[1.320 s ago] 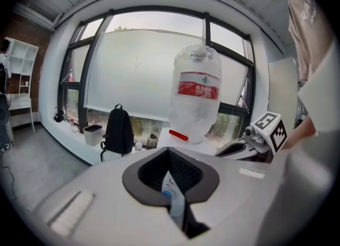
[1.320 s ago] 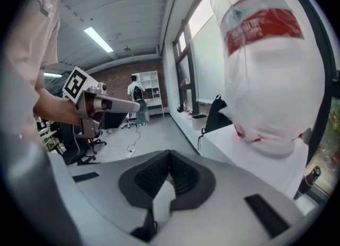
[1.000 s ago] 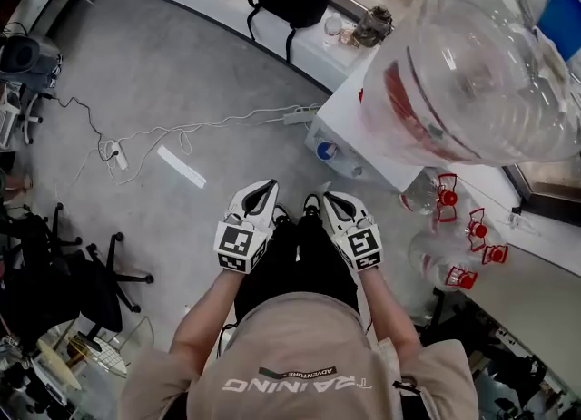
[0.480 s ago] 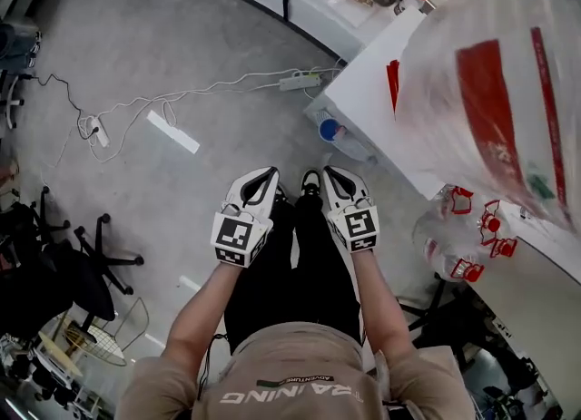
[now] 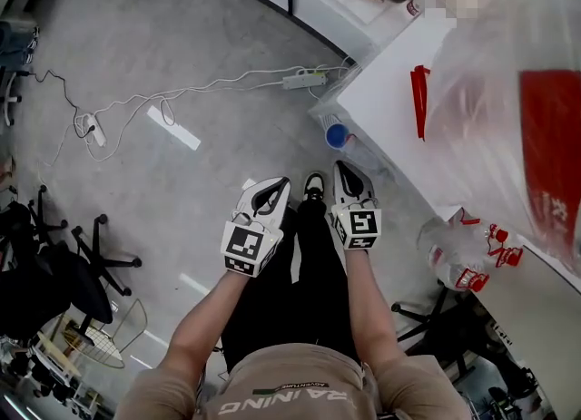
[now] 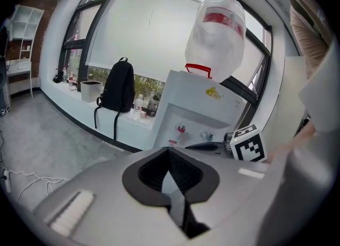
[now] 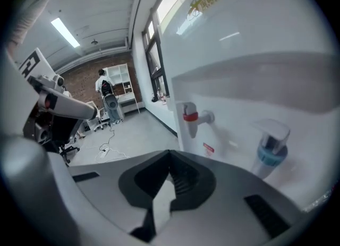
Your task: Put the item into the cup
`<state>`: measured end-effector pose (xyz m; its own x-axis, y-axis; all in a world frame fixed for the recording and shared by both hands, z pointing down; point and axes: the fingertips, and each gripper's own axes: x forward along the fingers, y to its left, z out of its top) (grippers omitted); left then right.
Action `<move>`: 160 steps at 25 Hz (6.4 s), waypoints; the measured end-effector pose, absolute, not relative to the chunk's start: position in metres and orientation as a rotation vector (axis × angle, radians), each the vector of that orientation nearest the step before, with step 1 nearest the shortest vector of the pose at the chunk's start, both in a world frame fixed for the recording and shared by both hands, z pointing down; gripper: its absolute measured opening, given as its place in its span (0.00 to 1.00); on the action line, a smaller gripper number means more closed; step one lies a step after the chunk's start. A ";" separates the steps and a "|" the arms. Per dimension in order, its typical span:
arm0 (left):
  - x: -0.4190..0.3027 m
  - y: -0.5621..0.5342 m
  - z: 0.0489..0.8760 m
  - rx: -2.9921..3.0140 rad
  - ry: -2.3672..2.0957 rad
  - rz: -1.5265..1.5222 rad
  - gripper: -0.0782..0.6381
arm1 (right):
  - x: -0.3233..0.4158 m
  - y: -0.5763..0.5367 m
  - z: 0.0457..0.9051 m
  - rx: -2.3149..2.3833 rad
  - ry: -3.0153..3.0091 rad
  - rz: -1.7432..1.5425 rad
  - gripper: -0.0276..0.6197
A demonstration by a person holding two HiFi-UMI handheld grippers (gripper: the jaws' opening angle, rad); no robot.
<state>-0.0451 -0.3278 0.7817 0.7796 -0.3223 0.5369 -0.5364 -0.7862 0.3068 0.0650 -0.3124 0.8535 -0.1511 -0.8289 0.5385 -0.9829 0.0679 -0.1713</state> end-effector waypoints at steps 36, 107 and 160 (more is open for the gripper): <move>-0.044 -0.312 0.813 2.474 -0.529 0.711 0.12 | 0.093 -0.345 0.915 1.927 -1.895 0.716 0.06; -0.143 -0.434 0.321 2.910 -1.283 0.007 0.12 | -0.019 -0.402 0.316 1.508 -2.636 -0.155 0.06; -0.136 -0.411 0.349 2.862 -1.220 0.077 0.12 | -0.002 -0.380 0.347 1.538 -2.559 -0.068 0.06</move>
<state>-0.1359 -0.4111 0.3489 0.6917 -0.7199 0.0573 -0.7214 -0.6925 0.0078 -0.0015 -0.3796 0.3475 -0.4606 -0.8809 0.1087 -0.8739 0.4715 0.1185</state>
